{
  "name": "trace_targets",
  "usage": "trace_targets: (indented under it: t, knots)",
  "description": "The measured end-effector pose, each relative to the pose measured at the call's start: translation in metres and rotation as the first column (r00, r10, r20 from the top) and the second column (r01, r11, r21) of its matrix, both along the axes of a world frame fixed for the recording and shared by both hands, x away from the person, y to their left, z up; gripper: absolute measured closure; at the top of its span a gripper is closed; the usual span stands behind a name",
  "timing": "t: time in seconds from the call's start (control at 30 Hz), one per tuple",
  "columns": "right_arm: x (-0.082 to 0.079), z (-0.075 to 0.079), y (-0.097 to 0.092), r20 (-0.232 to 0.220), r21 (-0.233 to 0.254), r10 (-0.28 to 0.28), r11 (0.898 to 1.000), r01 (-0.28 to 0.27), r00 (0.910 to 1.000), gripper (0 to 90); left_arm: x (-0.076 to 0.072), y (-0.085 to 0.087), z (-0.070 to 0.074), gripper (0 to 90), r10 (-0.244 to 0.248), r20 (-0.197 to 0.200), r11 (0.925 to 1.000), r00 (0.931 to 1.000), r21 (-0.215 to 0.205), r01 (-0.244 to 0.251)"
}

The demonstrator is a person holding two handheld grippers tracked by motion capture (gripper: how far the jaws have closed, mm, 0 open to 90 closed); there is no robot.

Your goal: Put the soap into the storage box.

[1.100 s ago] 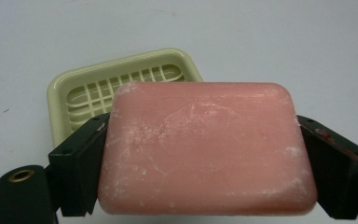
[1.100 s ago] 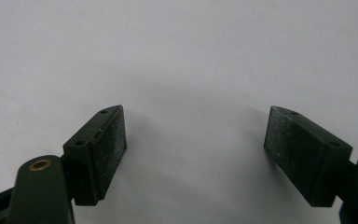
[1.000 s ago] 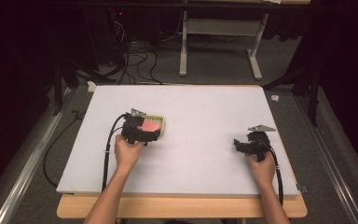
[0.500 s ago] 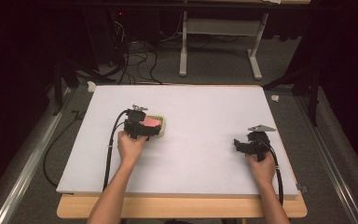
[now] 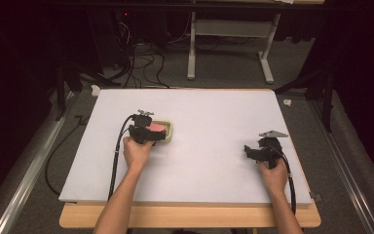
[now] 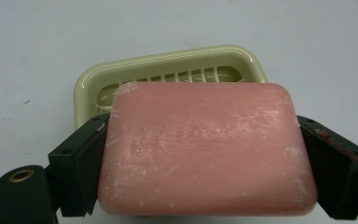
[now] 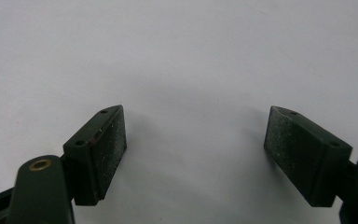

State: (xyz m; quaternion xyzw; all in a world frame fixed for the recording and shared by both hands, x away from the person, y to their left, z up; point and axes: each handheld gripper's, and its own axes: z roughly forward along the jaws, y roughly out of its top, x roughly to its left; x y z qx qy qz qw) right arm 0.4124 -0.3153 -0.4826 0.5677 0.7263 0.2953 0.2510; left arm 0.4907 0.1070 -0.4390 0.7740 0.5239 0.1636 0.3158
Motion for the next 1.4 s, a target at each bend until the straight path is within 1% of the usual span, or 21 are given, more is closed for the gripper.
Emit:
trace_targets:
  t: [0.07,0.2,0.27,0.4,0.47,0.6,0.7,0.8,1.07,1.13,1.4]
  knots:
    - [0.0000,0.0000,0.0000,0.000,0.000,0.000,1.000,0.000,1.0000,21.4,0.0014,0.0007,-0.0012,13.9,0.004,-0.007,1.0000,1.0000,-0.005,-0.004]
    - [-0.0001,0.0000,0.0001,0.000,0.000,0.000,1.000,0.000,1.0000,21.4,0.0036,0.0019,-0.0034,13.9,0.013,-0.011,0.9999,0.9998,-0.002,-0.013]
    - [-0.0001,0.0000,0.0001,0.000,0.000,0.000,1.000,0.000,1.0000,21.4,0.0042,0.0019,-0.0042,13.9,0.013,-0.016,0.9999,0.9998,0.003,-0.013]
    - [-0.0001,0.0000,0.0001,0.000,-0.001,0.000,1.000,0.000,1.0000,21.4,0.0050,0.0007,-0.0063,13.9,0.010,-0.022,0.9999,0.9997,-0.001,-0.010]
    - [-0.0001,0.0000,0.0001,0.000,-0.001,0.000,1.000,0.000,1.0000,21.5,0.0049,-0.0008,-0.0067,13.9,0.006,-0.017,0.9999,0.9998,0.010,-0.006]
    - [-0.0001,0.0000,0.0001,0.001,-0.002,0.001,1.000,-0.001,1.0000,21.5,0.0047,-0.0022,-0.0074,13.8,0.007,-0.013,0.9999,0.9999,0.015,-0.007]
    - [-0.0002,0.0000,0.0002,0.001,-0.001,0.001,1.000,-0.001,1.0000,21.5,0.0054,-0.0013,-0.0073,13.8,0.016,-0.010,0.9999,0.9998,-0.003,-0.016]
    - [-0.0002,0.0000,0.0002,0.001,-0.002,0.002,1.000,-0.002,1.0000,21.5,0.0061,-0.0007,-0.0079,13.6,0.019,-0.011,0.9998,0.9998,-0.011,-0.019]
    - [-0.0002,0.0000,0.0002,0.001,-0.001,0.001,1.000,-0.001,1.0000,21.5,0.0054,-0.0022,-0.0079,13.3,0.017,0.007,0.9999,0.9998,0.001,-0.017]
    - [-0.0002,0.0000,0.0002,0.001,-0.003,0.002,1.000,-0.002,1.0000,21.5,0.0049,-0.0024,-0.0071,12.3,0.013,0.014,0.9999,0.9998,-0.003,-0.013]
    - [-0.0001,0.0000,0.0001,0.001,-0.002,0.002,1.000,-0.002,1.0000,21.5,0.0043,-0.0010,-0.0061,11.0,0.010,0.015,0.9999,0.9998,0.002,-0.010]
